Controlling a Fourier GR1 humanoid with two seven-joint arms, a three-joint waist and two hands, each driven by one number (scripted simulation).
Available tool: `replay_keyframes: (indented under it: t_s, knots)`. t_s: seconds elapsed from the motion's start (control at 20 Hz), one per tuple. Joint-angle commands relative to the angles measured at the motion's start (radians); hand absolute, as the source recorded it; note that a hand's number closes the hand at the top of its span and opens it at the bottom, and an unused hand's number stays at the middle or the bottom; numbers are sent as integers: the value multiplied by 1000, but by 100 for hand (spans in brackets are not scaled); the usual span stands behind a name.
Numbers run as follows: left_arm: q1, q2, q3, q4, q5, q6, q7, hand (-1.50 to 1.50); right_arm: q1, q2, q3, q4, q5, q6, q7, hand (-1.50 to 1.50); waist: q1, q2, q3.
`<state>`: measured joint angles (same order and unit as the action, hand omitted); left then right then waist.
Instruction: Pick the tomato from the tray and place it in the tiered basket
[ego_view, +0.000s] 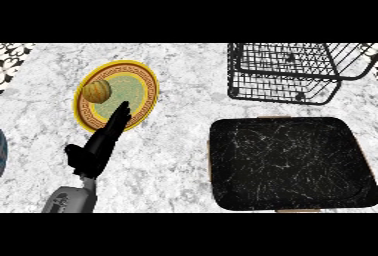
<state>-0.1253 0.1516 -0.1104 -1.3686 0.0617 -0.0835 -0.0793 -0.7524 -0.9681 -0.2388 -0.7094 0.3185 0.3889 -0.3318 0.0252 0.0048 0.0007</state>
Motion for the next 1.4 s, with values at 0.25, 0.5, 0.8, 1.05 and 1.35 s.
replay_keyframes:
  t_s: [0.25, 0.5, 0.8, 1.05, 1.35]
  knots:
    - [-29, -22, 10, 75, -23, 1, -50, 0, -338, 131, 31, 39, 0, 28, 279, 150, -1, 1, -2]
    - [1, -22, -11, -47, -26, 12, 36, 0, -489, 213, 81, 108, 57, 3, 385, 150, 17, 2, -1]
    - [-18, -48, -19, -35, -35, 21, 61, 0, -602, 275, 98, 224, 96, 2, 406, 150, 13, 5, -1]
    - [0, -12, 15, -14, -9, -30, 9, 0, -645, 362, 112, 304, 131, -59, 398, 150, 14, 6, -1]
    - [-31, -3, 35, -4, 0, -42, 25, 0, -660, 450, 111, 387, 155, -145, 348, 150, 24, 11, -1]
